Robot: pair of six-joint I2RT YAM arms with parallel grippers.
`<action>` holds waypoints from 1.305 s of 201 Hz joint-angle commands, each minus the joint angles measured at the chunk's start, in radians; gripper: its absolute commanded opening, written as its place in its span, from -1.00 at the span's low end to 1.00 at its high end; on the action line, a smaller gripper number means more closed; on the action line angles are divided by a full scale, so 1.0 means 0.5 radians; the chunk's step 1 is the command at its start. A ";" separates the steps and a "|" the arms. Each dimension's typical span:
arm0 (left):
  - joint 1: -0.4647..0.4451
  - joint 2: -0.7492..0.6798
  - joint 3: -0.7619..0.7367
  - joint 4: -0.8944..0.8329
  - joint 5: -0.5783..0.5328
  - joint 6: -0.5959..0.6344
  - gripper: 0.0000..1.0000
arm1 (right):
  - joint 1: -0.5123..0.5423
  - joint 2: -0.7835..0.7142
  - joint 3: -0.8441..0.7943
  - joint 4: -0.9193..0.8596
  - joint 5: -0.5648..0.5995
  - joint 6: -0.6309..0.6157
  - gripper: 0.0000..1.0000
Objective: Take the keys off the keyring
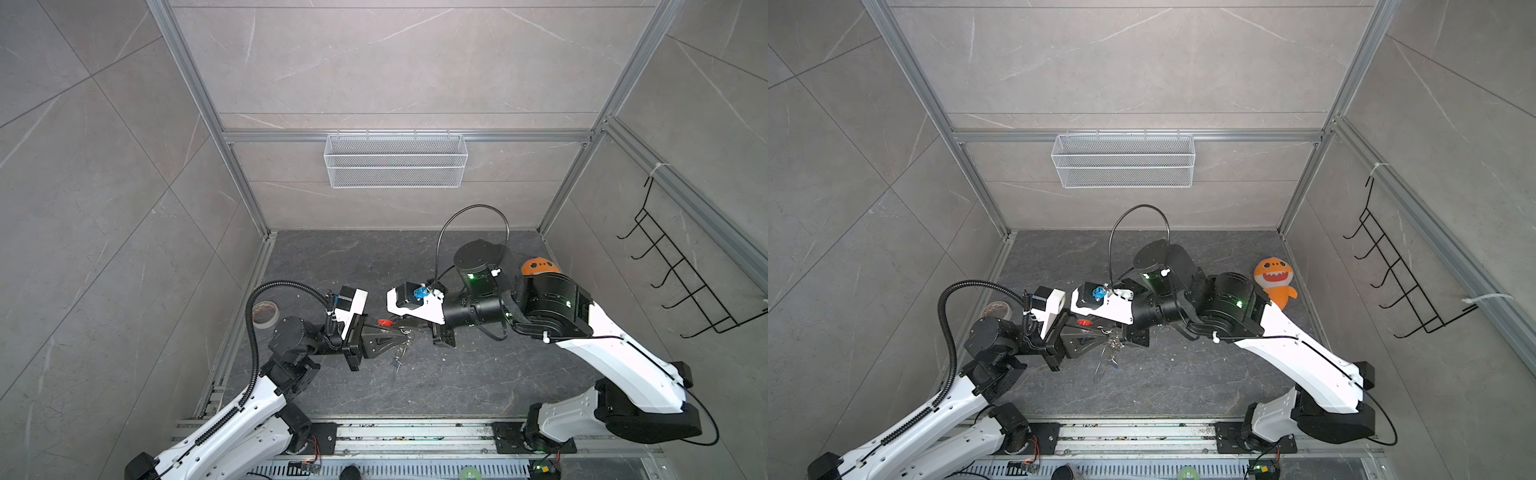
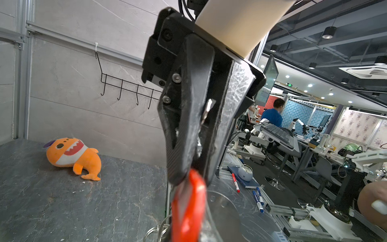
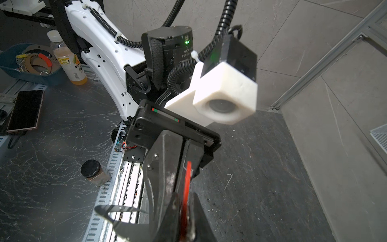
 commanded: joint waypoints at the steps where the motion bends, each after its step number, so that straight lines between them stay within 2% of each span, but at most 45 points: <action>1: -0.011 -0.041 -0.001 0.185 -0.002 -0.021 -1.00 | 0.019 0.043 0.058 0.049 -0.010 0.026 -0.68; 67: -0.012 -0.114 -0.061 0.206 -0.087 -0.006 -1.00 | 0.060 0.124 0.113 0.059 -0.017 0.049 -0.66; 110: -0.012 -0.125 -0.070 0.203 -0.100 -0.002 -1.00 | 0.090 0.187 0.197 0.053 -0.053 0.066 -0.50; 160: -0.010 -0.148 -0.089 0.186 -0.124 0.009 -1.00 | 0.119 0.211 0.290 0.144 -0.085 0.095 -0.15; 190: -0.012 -0.164 -0.098 0.157 -0.162 0.033 -1.00 | 0.134 0.143 0.310 0.276 -0.090 0.146 -0.10; 216: -0.011 -0.193 -0.108 0.118 -0.203 0.063 -1.00 | 0.136 -0.073 0.082 0.511 -0.077 0.224 -0.10; 245: -0.010 -0.242 -0.093 -0.011 -0.279 0.132 -1.00 | 0.137 -0.468 -0.499 0.948 0.100 0.341 -0.10; 262: -0.010 -0.267 -0.083 -0.065 -0.296 0.159 -1.00 | 0.136 -0.645 -0.767 1.075 0.230 0.400 -0.10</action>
